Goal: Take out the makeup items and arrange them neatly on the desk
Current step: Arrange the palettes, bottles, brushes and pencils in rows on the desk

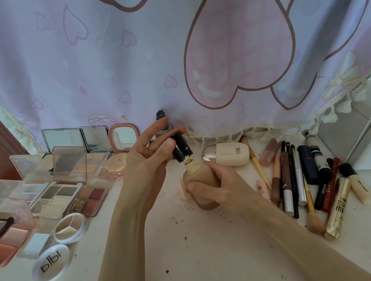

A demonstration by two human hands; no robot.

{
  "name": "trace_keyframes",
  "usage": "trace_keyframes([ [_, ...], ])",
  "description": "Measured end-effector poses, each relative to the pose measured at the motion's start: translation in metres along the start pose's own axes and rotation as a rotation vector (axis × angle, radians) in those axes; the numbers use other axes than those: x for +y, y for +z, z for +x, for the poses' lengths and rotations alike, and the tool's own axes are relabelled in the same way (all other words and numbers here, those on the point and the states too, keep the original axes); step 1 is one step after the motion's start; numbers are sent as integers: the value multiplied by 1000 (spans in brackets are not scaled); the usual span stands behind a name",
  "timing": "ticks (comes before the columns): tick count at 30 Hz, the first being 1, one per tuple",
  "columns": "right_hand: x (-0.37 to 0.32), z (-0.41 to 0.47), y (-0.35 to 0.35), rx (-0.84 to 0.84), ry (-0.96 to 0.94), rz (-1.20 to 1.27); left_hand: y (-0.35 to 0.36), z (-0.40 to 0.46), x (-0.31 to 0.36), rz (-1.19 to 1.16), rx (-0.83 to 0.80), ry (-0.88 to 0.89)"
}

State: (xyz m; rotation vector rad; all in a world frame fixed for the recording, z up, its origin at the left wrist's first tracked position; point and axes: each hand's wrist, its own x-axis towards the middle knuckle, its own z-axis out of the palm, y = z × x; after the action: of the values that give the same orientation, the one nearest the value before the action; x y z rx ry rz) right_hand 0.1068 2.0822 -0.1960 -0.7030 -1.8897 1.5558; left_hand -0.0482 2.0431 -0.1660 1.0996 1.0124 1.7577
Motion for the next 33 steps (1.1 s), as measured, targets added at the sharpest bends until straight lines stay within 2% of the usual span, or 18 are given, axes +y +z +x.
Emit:
trace_keyframes([
  [17,-2,1,6,80,-89,-161,2,0,2,-12,-1,13],
  [33,4,3,5,109,-96,-80,2,2,-3,-17,27,12],
])
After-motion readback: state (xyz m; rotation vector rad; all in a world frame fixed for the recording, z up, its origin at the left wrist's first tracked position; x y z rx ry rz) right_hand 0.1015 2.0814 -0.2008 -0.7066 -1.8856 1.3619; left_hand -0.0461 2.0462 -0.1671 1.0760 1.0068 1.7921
